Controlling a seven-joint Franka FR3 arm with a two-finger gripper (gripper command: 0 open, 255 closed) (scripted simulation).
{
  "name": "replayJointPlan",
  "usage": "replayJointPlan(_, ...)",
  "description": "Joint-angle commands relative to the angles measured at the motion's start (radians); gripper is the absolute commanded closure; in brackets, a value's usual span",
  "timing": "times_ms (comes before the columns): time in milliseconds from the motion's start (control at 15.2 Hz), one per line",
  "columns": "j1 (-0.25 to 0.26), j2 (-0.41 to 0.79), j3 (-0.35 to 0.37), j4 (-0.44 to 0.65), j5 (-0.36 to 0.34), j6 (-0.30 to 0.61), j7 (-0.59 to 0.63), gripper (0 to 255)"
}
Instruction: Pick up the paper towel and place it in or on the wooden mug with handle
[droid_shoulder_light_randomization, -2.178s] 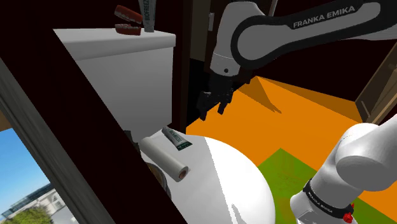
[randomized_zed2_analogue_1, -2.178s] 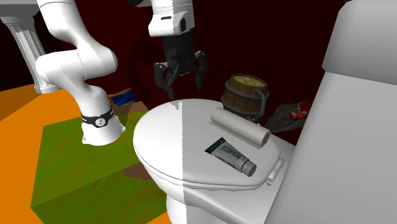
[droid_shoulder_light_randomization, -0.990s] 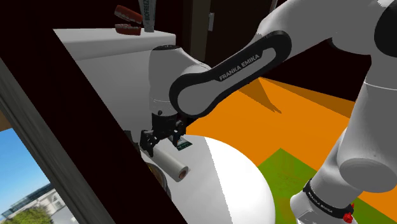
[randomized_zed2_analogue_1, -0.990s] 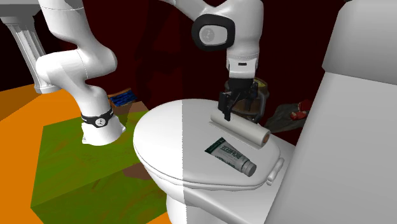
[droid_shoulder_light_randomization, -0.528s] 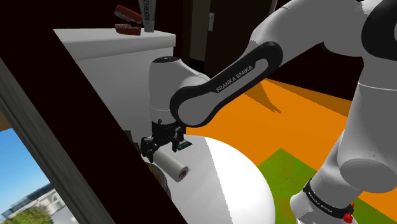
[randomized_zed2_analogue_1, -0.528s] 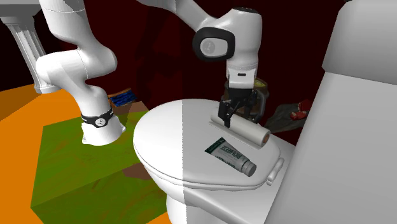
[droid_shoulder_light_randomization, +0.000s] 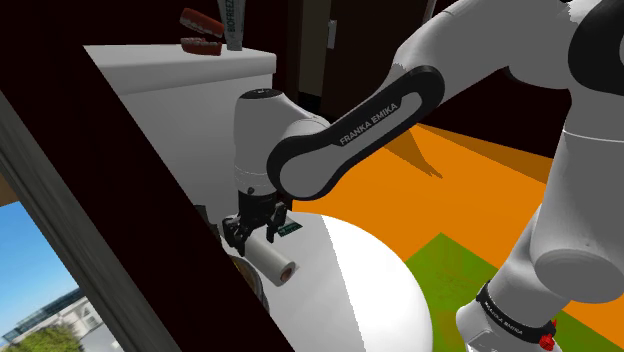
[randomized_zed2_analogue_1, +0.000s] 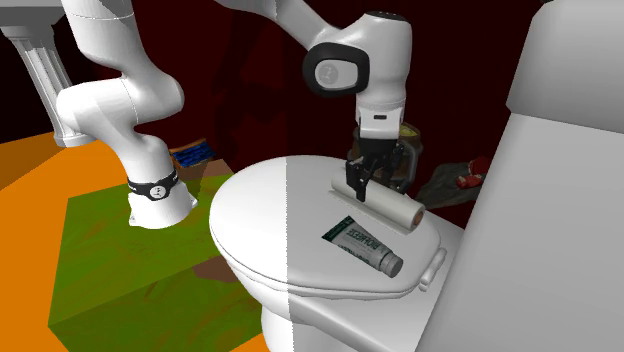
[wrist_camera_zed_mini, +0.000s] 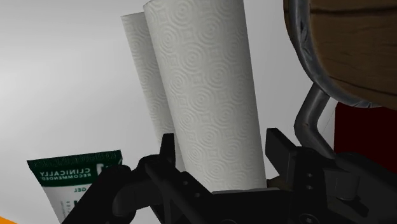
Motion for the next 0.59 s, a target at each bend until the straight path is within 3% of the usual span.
replayJointPlan(0, 0.000, 0.001, -0.001, -0.001, 0.000, 0.000, 0.000, 255)
replayJointPlan(528, -0.005, -0.017, 0.005, 0.008, 0.014, -0.024, -0.008, 255)
